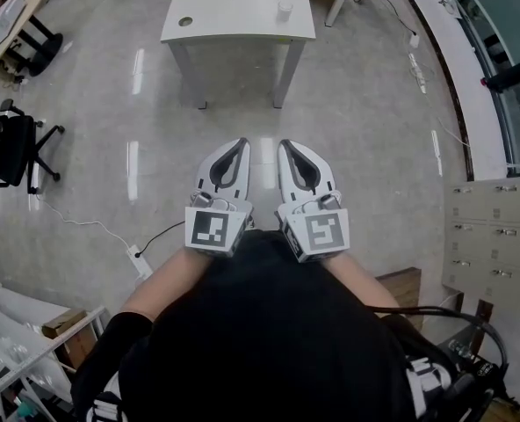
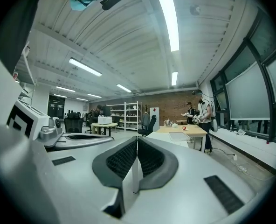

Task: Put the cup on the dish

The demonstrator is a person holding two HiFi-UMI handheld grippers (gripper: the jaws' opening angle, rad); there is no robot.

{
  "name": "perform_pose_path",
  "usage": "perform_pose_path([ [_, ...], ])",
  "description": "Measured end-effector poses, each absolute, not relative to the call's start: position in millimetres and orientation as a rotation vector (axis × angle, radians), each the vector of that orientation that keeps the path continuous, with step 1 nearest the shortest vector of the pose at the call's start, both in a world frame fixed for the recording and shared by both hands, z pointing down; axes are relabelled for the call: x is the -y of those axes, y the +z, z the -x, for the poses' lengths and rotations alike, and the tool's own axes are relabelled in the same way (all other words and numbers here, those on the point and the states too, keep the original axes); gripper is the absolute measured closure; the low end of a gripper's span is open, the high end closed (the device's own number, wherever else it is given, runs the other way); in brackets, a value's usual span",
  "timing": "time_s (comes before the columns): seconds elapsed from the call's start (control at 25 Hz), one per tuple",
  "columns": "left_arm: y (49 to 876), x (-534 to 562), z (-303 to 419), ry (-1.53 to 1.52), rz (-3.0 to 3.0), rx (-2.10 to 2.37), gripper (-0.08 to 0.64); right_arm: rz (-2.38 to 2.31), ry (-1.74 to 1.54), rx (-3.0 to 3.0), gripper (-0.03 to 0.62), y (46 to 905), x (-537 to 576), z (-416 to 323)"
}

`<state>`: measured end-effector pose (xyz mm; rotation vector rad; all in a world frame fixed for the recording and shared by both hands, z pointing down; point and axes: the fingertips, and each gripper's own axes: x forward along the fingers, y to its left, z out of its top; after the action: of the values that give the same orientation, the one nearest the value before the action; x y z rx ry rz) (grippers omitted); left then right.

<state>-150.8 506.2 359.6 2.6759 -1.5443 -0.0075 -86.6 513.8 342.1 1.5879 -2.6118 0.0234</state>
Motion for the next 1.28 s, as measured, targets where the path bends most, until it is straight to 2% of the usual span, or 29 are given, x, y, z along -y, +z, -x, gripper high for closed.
perform_pose_path([
  [0.48,356.4,-494.2,179.8,-0.093,-2.644,1.519,0.560,-1.570,-0.054,2.562,0.578,331.7,-497.0,114.0],
  [1.28,363.4,-441.2,134.8,-0.004,-2.649,1.542,0.560,-1.515,0.046,2.627,0.578,347.4,-443.3,76.8],
])
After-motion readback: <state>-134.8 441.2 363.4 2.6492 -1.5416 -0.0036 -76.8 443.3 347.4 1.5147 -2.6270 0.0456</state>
